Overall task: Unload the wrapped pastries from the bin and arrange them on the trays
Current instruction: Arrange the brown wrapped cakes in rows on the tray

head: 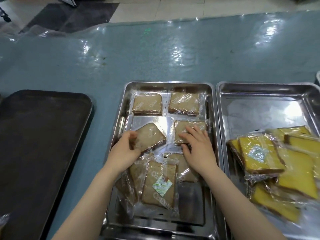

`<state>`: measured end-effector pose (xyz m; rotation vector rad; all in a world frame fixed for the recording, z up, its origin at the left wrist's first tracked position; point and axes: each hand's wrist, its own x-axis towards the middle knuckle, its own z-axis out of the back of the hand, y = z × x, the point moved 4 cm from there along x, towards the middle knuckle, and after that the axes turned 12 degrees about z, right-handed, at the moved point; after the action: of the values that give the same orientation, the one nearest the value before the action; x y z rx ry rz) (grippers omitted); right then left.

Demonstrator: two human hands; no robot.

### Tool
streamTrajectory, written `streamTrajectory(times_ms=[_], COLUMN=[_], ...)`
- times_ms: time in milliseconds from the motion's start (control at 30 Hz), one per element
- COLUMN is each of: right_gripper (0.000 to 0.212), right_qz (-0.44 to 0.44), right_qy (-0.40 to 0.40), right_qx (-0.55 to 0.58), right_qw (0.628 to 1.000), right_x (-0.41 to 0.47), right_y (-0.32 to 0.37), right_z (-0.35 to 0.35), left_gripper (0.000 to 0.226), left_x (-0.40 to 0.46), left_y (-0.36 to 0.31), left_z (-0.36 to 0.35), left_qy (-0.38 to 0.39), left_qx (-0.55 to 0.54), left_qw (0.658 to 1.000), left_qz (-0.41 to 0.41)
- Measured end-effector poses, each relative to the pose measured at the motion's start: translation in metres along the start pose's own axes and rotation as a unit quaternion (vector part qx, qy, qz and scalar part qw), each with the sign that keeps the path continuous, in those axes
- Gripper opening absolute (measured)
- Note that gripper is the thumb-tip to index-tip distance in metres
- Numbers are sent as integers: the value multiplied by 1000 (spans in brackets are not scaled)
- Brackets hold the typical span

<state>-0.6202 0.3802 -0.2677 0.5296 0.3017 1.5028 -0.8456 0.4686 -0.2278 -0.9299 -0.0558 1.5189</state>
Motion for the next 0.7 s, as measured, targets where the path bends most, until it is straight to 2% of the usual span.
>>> streamTrajectory(times_ms=[67, 100, 200, 300, 400, 500, 700], right_gripper=[39, 39, 37, 31, 31, 31, 27], right_qz=[-1, -1, -8, -30, -35, -12, -32], right_qy=[3, 4, -12, -42, -55, -64, -12], right_qx=[-2, -2, 1, -35, -8, 13, 8], right_qw=[1000, 1000, 1000, 998, 998, 998, 999], right_x=[-1, -1, 0, -1, 2, 9, 30], right_y=[-1, -1, 0, 3, 6, 8, 4], right_z=[-1, -2, 1, 4, 3, 2, -2], left_gripper=[73, 78, 72, 70, 72, 69, 55], left_x=[-8, -13, -22, -19, -11, 3, 31], left_y=[-9, -15, -32, -38, -36, -35, -36], left_z=[-8, -12, -23, -35, -46, -49, -38], left_qy=[-2, -12, -32, -19, 12, 2, -14], left_qx=[45, 62, 81, 157, 231, 269, 228], left_qw=[998, 996, 991, 986, 973, 962, 970], left_qz=[-35, -64, -99, -57, -29, -34, -88])
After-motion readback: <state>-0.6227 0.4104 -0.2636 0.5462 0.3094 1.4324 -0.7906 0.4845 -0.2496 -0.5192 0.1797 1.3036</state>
